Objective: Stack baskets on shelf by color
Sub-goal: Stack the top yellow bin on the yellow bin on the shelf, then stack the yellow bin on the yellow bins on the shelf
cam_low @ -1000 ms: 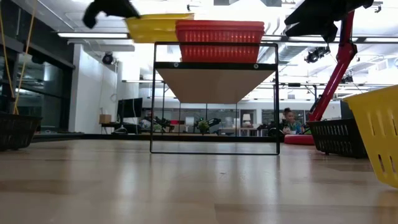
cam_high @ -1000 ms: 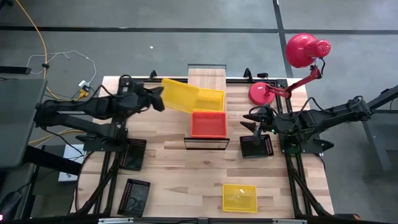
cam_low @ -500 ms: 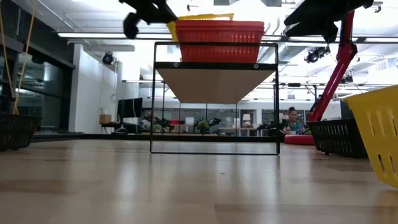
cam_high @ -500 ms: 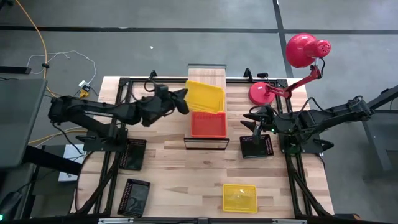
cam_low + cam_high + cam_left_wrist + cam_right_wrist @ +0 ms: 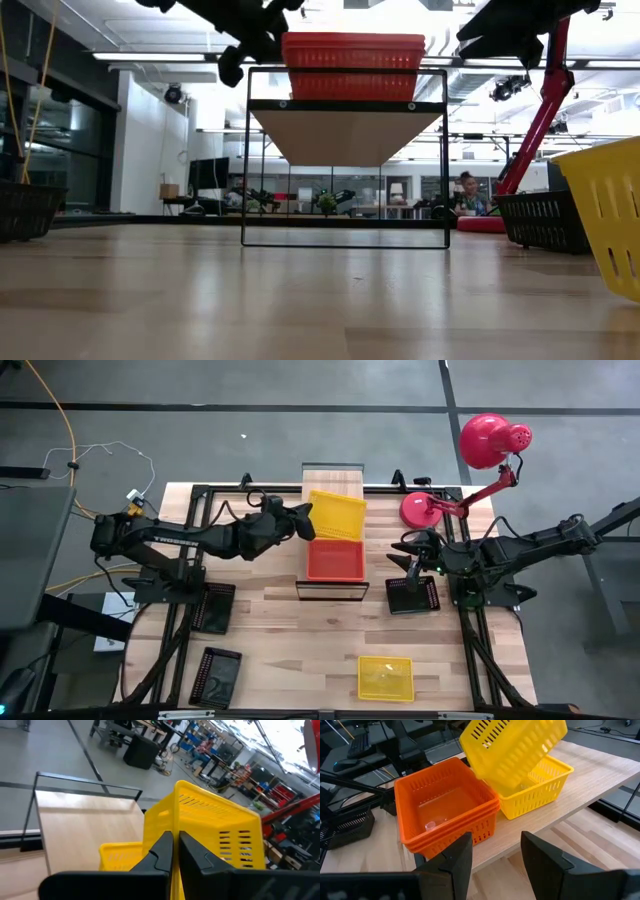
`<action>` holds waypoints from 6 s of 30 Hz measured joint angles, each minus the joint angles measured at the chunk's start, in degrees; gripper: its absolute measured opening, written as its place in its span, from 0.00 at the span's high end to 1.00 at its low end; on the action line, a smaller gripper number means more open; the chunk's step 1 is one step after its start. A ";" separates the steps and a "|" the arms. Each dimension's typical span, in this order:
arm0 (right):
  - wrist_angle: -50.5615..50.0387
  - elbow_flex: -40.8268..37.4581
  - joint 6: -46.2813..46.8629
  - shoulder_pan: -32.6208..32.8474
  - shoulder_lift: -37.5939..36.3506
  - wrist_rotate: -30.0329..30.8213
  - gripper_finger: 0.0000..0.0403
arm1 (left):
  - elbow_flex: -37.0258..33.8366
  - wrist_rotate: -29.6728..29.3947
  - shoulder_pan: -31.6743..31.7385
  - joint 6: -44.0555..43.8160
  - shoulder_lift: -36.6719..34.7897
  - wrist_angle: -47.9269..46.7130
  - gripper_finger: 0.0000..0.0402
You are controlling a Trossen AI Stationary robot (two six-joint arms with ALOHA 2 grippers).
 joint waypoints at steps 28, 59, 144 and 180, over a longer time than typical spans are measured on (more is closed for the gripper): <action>0.00 0.00 0.28 0.00 0.00 -0.04 0.61 | 0.00 1.92 0.31 4.28 -0.37 -0.11 0.82; 10.53 0.02 0.17 -3.06 4.40 7.11 0.62 | -31.13 15.12 -8.90 30.00 -31.91 15.36 0.64; -31.04 37.69 -8.10 -18.29 30.27 -13.08 1.00 | -39.82 15.58 -23.33 23.72 -34.76 4.66 1.00; -35.65 35.23 78.42 35.85 49.30 -30.73 1.00 | -39.82 9.31 -25.77 25.06 -34.77 4.95 1.00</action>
